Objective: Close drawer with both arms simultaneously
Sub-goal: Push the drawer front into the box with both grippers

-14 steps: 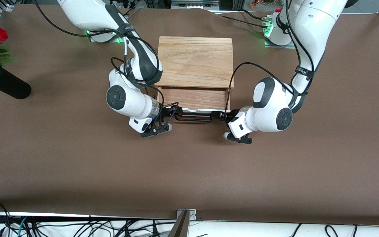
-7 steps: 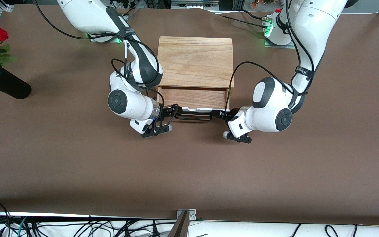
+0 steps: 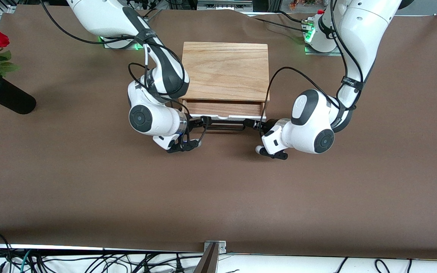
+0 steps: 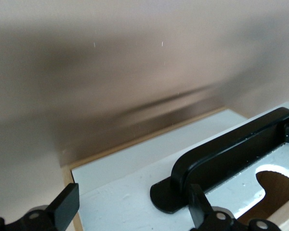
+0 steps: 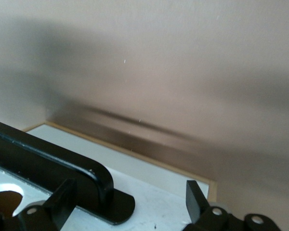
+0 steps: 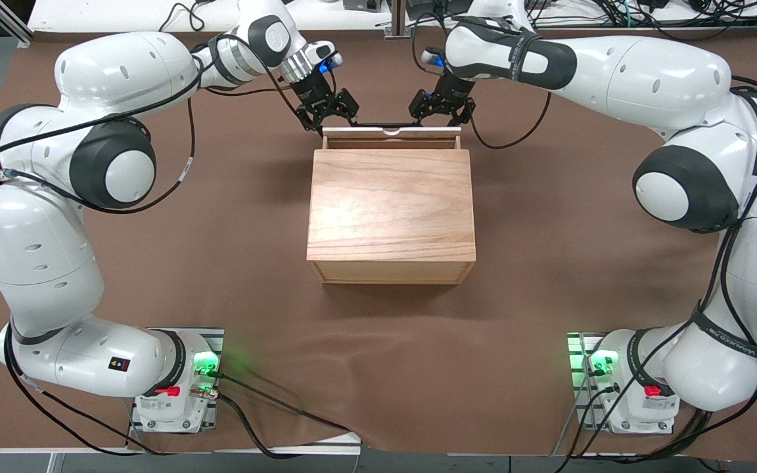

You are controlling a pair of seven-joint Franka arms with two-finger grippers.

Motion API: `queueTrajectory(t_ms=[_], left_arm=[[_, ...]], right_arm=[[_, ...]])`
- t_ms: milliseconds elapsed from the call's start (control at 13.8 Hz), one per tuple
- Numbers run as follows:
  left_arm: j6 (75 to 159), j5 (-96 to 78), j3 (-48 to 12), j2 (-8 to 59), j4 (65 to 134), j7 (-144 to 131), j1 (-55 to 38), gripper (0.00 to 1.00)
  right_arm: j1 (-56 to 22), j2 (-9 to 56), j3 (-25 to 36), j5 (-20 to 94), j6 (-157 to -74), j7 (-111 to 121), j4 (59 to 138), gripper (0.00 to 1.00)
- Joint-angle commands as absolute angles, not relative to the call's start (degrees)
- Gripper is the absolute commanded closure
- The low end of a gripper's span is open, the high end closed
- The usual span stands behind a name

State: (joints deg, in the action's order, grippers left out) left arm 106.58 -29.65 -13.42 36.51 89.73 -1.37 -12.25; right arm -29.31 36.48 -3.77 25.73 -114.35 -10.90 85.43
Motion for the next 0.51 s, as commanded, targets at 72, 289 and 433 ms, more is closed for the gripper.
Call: queueTrajectory(t_ms=[72,289,433], left_arm=[[102.84,-30.94,-13.36,35.77,90.70,-0.44,-12.30,0.00],[99.24,-30.94,-13.36,35.86,90.62,-0.61,-12.22,0.00],[97.83,-30.94,-13.36,35.86,90.62,-0.62,-12.22,0.00]], right_arm=[[-29.36,35.86,-4.83,26.10,-109.88,-13.36,85.61,0.00],[-29.36,35.68,-4.92,26.19,-106.27,-13.18,85.61,0.00],[-29.27,35.68,-5.53,26.19,-104.60,-13.27,85.52,0.00]])
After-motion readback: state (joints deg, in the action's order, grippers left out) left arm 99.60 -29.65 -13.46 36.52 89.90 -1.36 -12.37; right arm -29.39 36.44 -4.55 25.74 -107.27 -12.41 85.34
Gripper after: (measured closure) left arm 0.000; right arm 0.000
